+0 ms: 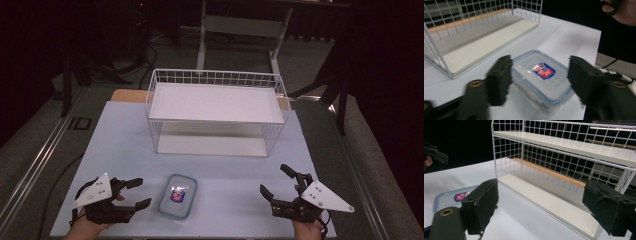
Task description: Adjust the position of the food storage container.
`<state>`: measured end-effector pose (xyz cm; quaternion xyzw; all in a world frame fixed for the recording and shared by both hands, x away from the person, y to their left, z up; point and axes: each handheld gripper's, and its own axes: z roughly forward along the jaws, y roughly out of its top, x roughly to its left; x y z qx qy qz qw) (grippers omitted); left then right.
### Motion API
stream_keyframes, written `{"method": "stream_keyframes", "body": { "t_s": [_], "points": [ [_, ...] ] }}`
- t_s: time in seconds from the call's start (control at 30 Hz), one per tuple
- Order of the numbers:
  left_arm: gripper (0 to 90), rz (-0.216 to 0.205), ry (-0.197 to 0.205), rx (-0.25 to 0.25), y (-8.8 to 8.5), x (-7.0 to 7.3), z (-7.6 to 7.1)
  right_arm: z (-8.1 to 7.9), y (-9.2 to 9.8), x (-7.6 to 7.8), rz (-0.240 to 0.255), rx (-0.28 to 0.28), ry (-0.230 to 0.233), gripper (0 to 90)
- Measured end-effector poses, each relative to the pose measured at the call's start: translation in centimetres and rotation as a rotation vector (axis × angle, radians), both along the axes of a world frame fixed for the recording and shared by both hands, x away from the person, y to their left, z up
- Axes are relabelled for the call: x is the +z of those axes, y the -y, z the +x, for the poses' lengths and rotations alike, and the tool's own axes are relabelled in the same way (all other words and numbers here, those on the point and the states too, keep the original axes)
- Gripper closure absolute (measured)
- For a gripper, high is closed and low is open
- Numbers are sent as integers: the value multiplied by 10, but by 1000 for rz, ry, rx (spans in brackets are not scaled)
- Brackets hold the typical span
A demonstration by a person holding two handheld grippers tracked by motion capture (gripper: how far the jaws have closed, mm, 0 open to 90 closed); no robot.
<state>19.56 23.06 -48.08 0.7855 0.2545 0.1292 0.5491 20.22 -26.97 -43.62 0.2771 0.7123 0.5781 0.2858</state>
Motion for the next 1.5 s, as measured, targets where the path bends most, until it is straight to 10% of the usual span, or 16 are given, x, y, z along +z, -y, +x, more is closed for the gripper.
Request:
{"method": "stream_keyframes", "body": {
  "t_s": [0.2, 0.57, 1.5],
  "points": [
    [561, 45, -106, 0, 0, -15, 8, -1, -1, 0, -1, 24, -8, 134],
    [900, 273, -219, 8, 9, -45, 14, -4, 0, 2, 6, 37, -6, 134],
    [900, 287, -258, -176, 110, -57, 20, -4, 0, 1, 5, 49, -13, 134]
  ]
}}
